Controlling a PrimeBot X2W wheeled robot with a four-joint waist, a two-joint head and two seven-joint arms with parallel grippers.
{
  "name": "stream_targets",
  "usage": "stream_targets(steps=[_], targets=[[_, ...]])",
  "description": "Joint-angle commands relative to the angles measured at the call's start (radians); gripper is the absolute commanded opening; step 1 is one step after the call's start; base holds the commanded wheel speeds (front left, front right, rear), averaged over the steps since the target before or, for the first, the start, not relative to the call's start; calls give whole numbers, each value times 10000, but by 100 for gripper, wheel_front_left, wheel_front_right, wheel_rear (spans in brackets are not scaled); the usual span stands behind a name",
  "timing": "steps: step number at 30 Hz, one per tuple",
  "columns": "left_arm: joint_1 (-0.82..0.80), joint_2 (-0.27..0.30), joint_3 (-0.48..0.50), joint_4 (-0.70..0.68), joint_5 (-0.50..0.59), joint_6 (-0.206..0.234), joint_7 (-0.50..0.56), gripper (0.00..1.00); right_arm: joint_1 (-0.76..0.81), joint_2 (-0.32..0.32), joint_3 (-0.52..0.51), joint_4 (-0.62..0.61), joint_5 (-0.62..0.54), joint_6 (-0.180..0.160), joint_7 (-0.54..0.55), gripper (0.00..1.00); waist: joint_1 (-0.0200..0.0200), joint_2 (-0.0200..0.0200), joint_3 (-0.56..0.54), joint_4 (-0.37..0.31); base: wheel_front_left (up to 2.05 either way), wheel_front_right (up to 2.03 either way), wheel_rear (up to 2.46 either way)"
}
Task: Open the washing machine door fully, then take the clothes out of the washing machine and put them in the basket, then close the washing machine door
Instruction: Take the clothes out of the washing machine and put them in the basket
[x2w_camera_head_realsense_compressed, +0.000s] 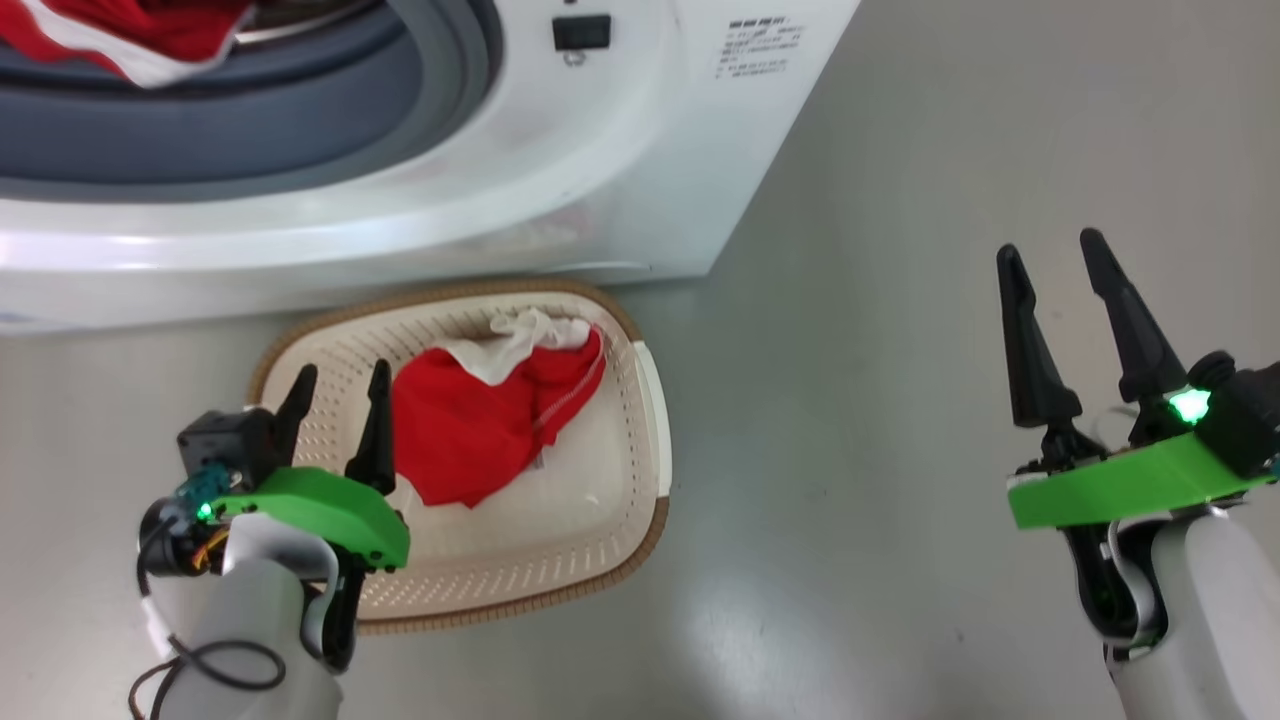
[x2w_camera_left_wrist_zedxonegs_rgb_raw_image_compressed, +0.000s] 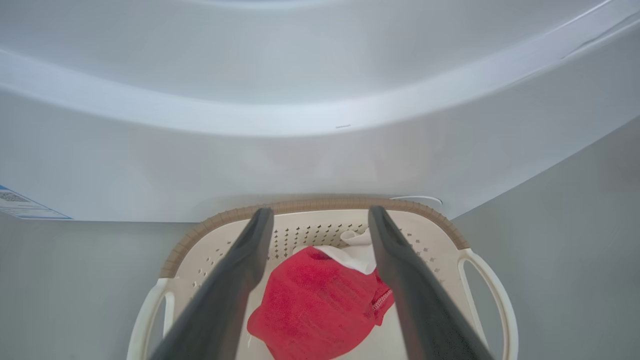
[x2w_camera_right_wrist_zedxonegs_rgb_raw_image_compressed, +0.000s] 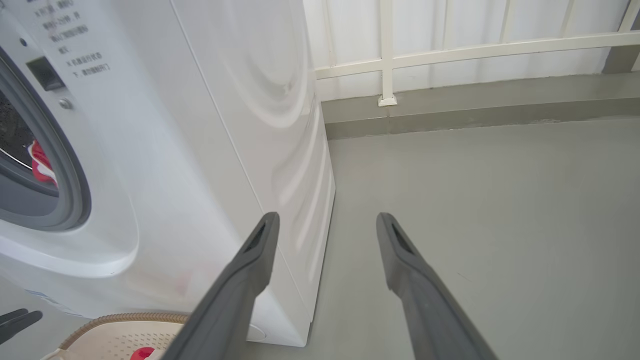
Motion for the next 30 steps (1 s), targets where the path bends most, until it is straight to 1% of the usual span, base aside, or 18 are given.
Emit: stream_targets(steps=[1, 8, 10, 20, 30], targets=[[484, 318, 347, -423, 5, -56, -61, 100, 430, -71, 277, -151, 104, 63, -65, 100, 0, -1, -541, 75, 0, 0, 0], [1269, 291, 635, -1577, 109, -56, -61, 100, 784, -146, 328, 1, 151, 63, -65, 100, 0, -1, -1401, 136, 0, 0, 0], [1376, 287, 658, -1741, 125, -56, -61, 100, 836, -160, 333, 18, 156, 63, -65, 100, 0, -1, -1527, 144, 0, 0, 0], [2396, 269, 776, -3514, 391, -56, -61, 100, 1446, -263, 364, 179, 199, 63, -65, 100, 0, -1, -2665, 232, 0, 0, 0], [3429, 265, 750, -5197, 600, -56, -61, 100, 2038, -374, 312, 176, 259, 63, -65, 100, 0, -1, -3306, 316, 0, 0, 0]])
